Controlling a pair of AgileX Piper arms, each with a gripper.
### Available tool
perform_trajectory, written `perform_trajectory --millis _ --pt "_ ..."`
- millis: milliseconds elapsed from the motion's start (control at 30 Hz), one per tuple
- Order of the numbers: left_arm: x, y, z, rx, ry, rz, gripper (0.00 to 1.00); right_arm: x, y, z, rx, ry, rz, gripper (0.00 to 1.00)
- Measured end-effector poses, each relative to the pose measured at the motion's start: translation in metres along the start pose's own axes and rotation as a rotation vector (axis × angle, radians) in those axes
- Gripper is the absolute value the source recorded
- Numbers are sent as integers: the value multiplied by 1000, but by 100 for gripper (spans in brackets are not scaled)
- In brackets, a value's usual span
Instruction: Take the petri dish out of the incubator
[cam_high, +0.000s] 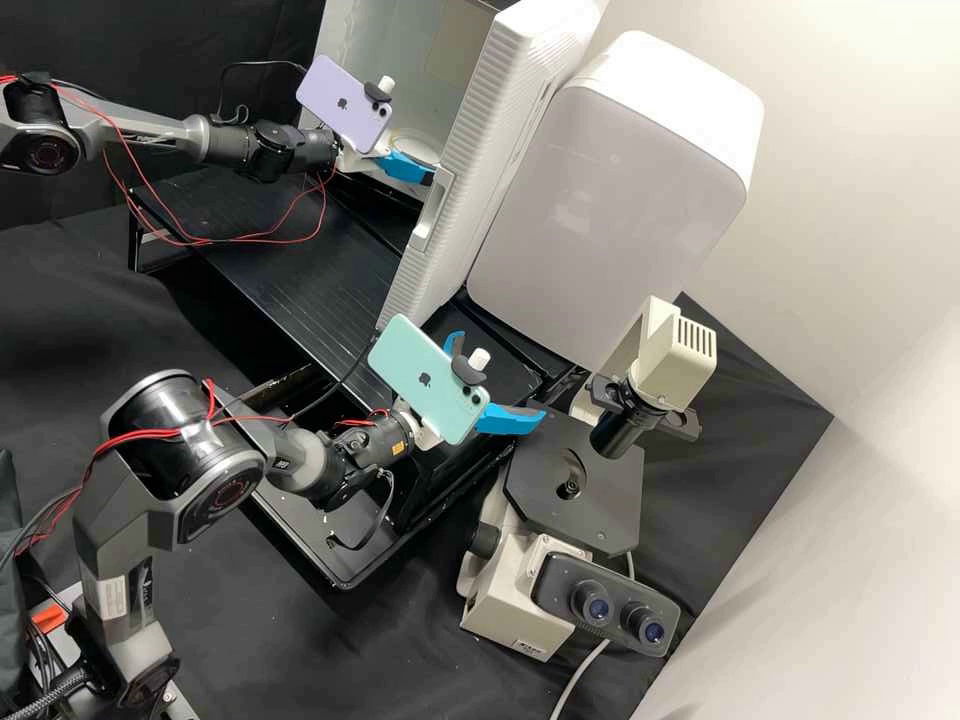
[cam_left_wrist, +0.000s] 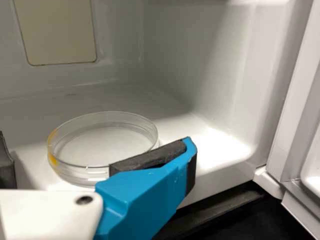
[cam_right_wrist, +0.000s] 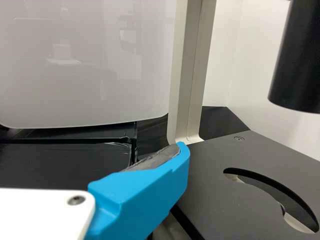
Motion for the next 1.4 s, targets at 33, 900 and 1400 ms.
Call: perform_trajectory --millis 33,900,1400 --pt "1 0 0 2 1 -1 100 0 0 0 0 0 0 100" --pt "17 -10 2 -18 -1 30 100 0 0 0 0 0 0 100" --pt "18 -21 -2 -6 15 41 0 0 0 0 0 0 0 100"
